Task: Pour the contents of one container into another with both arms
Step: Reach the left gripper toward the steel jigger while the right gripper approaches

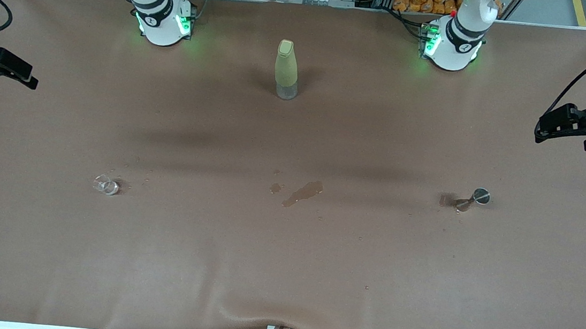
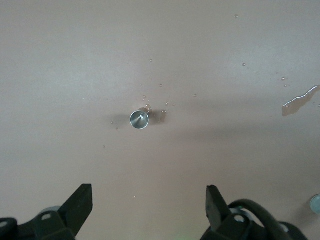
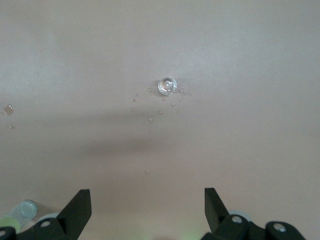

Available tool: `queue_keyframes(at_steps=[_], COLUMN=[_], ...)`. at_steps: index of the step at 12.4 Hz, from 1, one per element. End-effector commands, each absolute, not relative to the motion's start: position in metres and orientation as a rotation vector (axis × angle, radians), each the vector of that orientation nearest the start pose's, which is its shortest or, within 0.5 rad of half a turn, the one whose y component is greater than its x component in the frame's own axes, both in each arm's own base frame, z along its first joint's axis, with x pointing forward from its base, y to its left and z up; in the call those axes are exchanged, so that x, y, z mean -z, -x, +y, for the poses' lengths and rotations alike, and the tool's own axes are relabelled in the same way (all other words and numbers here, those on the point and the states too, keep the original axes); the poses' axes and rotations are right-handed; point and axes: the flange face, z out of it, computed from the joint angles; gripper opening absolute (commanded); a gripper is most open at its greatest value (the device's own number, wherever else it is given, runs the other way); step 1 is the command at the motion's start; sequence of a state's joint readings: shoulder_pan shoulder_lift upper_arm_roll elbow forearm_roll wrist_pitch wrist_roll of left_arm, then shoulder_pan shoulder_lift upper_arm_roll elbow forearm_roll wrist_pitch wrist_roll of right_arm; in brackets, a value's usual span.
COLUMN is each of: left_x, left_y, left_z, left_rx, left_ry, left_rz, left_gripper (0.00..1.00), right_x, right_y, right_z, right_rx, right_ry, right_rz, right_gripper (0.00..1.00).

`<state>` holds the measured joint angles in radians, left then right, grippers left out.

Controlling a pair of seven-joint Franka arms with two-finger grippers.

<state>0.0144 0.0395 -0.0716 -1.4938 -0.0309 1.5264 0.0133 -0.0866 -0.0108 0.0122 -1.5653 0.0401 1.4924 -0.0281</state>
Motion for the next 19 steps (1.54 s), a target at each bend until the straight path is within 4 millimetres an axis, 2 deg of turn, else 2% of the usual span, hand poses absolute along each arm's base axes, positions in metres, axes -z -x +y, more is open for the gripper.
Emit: queue_keyframes(at_steps=[1, 12, 13, 15, 19], left_x=[-0.638, -0.639, -0.636, -0.630, -0.599], left_y=[-0.561, -0.563, -0.565, -0.568, -0.583], left_z=[-0.032, -0.029, -0.012, 0.019, 0.078], left_rx=[-0.015, -0.010, -0.013, -0.021, -0.034], left_ry=[3.148, 3.156, 3.164, 3.187, 3.195], left_rz=[0.131, 0.137, 0.152, 0.312, 0.503], left_gripper=[1.00, 1.00, 1.00, 1.00, 1.00], right_x=[-0.626, -0.627, -0.627, -0.628, -0.628], right_y=[-0.542, -0.542, -0.542, -0.542, -0.542], right_z=[-0.035, -0.033, -0.033, -0.029, -0.029], right_rx=[-0.087, -0.080, -0.078, -0.074, -0.074], right_ry=[3.112, 3.115, 3.119, 3.135, 3.137], right_rz=[0.080, 0.073, 0.073, 0.053, 0.050], right_gripper=[1.00, 1.00, 1.00, 1.00, 1.00])
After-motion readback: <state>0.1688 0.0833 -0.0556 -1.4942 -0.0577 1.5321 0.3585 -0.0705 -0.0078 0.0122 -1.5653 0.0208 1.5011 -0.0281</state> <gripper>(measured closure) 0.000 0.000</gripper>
